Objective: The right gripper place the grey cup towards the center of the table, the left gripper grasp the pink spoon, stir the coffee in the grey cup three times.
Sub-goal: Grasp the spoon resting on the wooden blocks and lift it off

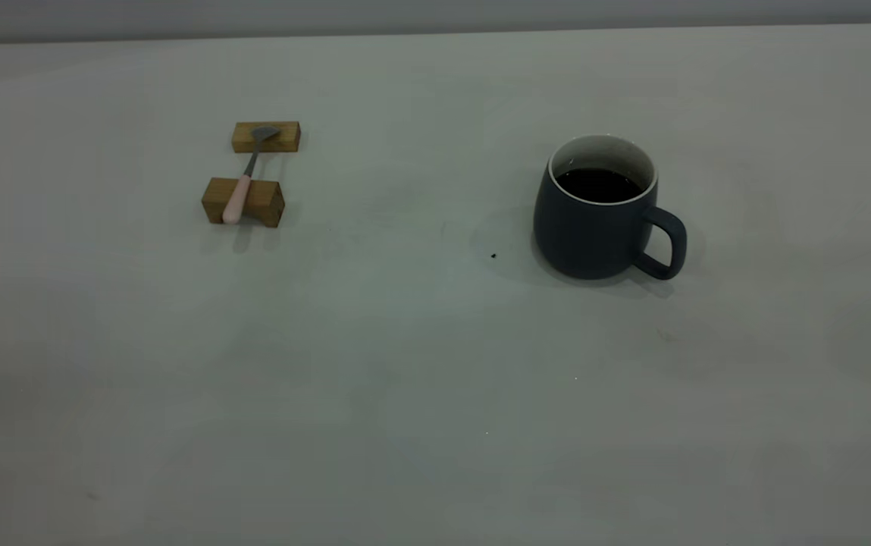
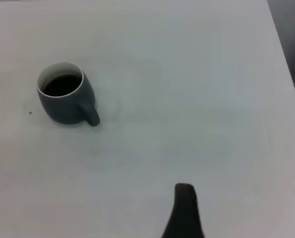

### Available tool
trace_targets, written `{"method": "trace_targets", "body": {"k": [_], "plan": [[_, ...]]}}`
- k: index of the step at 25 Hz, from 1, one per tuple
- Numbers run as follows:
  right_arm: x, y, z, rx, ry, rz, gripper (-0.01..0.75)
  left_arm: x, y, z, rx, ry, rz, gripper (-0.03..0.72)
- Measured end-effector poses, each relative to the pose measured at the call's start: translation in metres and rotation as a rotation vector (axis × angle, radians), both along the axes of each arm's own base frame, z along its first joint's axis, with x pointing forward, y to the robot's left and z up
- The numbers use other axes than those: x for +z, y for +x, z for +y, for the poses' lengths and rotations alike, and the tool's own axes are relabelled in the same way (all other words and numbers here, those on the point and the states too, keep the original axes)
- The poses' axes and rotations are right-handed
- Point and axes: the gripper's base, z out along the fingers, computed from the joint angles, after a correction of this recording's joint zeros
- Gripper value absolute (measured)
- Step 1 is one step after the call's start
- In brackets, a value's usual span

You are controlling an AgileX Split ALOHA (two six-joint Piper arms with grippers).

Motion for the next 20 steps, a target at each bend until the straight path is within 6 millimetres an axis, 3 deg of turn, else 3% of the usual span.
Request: {"method": "trace_targets", "body": {"k": [20], "plan": [[-0.014, 0.008, 0.0, 0.005, -0.007, 0.028, 0.682, 0.0, 0.0, 0.0, 0.0, 0.0, 0.0, 0.382]]}}
